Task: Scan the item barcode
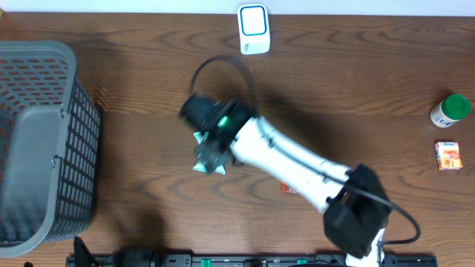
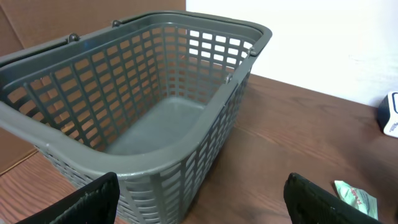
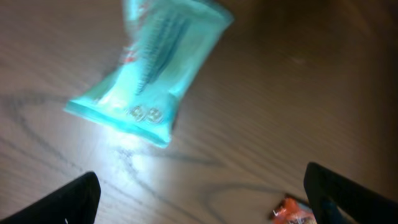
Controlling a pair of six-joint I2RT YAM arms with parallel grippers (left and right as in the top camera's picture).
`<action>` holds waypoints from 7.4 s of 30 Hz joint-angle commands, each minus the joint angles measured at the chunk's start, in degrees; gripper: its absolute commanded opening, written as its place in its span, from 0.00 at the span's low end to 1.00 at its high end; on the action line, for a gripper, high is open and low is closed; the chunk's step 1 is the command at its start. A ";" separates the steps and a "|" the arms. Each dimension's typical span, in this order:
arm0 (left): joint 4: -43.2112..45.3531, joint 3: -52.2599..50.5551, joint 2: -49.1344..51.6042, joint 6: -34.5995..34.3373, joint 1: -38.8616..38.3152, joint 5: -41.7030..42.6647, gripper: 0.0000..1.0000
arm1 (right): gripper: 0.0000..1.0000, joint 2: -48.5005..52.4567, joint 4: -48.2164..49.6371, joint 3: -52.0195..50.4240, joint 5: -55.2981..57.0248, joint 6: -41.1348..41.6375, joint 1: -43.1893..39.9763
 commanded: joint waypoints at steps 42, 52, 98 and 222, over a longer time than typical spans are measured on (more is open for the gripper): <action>-0.02 0.11 0.11 -0.11 0.24 0.09 0.84 | 0.01 12.02 26.75 -13.29 28.30 -10.56 7.23; -0.04 0.11 0.11 -0.09 0.24 0.09 0.84 | 0.01 1.99 -2.25 5.92 -7.85 -11.39 1.73; -0.11 0.11 0.11 -0.11 0.24 0.09 0.85 | 0.46 3.89 20.02 -10.86 -30.82 -14.88 -33.83; -0.44 0.11 0.11 -0.11 0.24 0.09 0.84 | 0.02 -6.19 -7.67 -8.98 -73.83 -9.46 -39.43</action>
